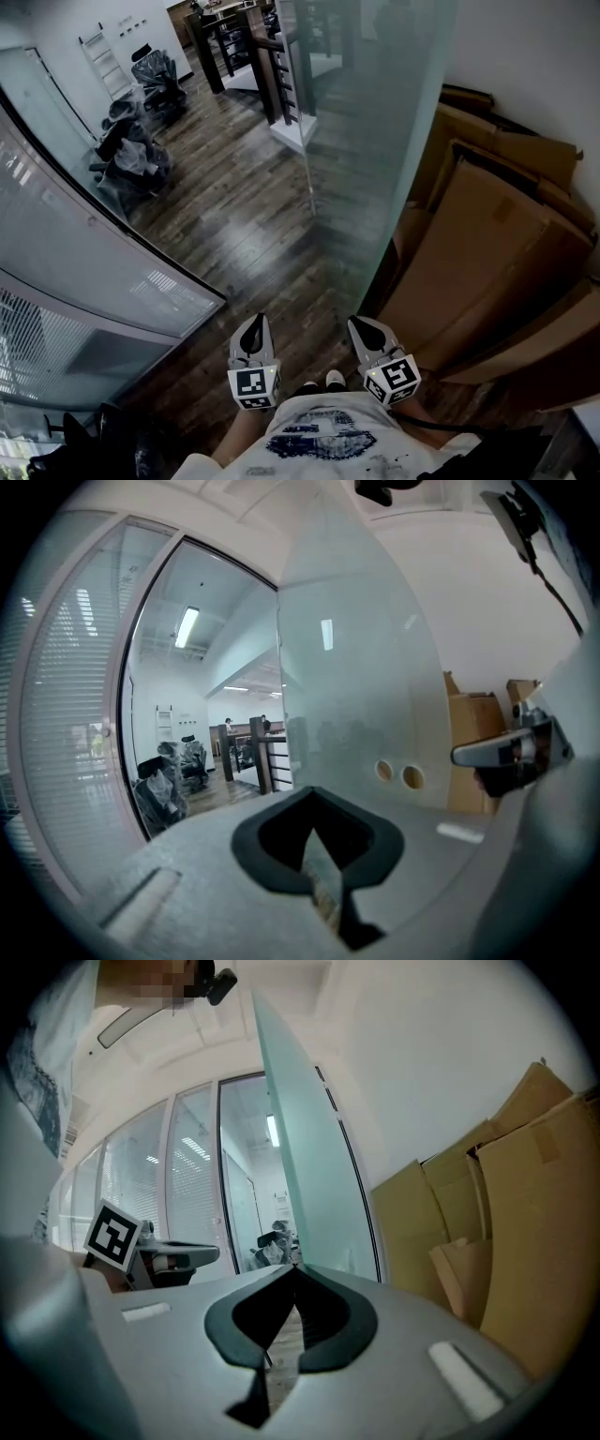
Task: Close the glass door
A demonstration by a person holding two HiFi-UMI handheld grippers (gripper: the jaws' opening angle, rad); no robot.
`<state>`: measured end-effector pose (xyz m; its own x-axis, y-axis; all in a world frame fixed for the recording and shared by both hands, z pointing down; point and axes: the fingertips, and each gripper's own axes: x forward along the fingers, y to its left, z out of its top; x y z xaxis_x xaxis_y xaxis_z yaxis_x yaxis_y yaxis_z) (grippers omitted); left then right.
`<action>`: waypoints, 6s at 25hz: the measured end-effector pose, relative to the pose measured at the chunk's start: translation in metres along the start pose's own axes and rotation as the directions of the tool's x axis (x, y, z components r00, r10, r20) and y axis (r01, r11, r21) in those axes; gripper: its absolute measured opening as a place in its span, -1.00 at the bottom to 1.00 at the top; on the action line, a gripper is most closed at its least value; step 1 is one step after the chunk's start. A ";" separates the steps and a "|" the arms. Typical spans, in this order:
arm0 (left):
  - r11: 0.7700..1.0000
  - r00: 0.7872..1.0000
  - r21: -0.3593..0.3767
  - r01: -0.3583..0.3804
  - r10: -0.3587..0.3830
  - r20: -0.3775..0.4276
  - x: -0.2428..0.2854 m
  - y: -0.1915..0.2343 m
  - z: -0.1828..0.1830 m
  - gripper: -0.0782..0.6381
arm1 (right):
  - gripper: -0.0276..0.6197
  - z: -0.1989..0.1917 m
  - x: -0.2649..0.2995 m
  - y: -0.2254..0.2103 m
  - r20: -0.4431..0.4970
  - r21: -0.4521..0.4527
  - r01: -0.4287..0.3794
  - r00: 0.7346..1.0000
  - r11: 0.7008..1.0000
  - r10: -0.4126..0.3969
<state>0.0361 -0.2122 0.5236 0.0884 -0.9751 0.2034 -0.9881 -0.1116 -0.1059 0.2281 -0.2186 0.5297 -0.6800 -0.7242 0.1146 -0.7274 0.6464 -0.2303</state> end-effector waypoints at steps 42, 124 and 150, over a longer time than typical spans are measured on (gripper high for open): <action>0.998 0.999 0.044 0.038 -0.037 -0.017 0.003 0.000 0.012 -0.78 | -0.58 -0.001 0.047 -0.049 -0.094 -0.127 -0.376 0.926 0.918 0.367; 0.977 0.976 0.012 -0.215 0.215 -0.042 -0.030 0.061 -0.011 -0.77 | -0.49 -0.051 0.154 0.021 -0.356 -0.225 -0.616 0.773 0.754 0.525; 0.975 0.974 -0.014 -0.223 0.222 -0.055 -0.001 0.167 -0.019 -0.78 | -0.50 -0.062 0.229 0.114 -0.367 -0.216 -0.549 0.812 0.808 0.454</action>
<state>-0.1313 -0.2264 0.5243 -0.1400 -0.9636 0.2278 -0.9846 0.1113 -0.1345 -0.0160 -0.2964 0.5893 -0.9163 -0.2068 0.3429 -0.2343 0.9713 -0.0401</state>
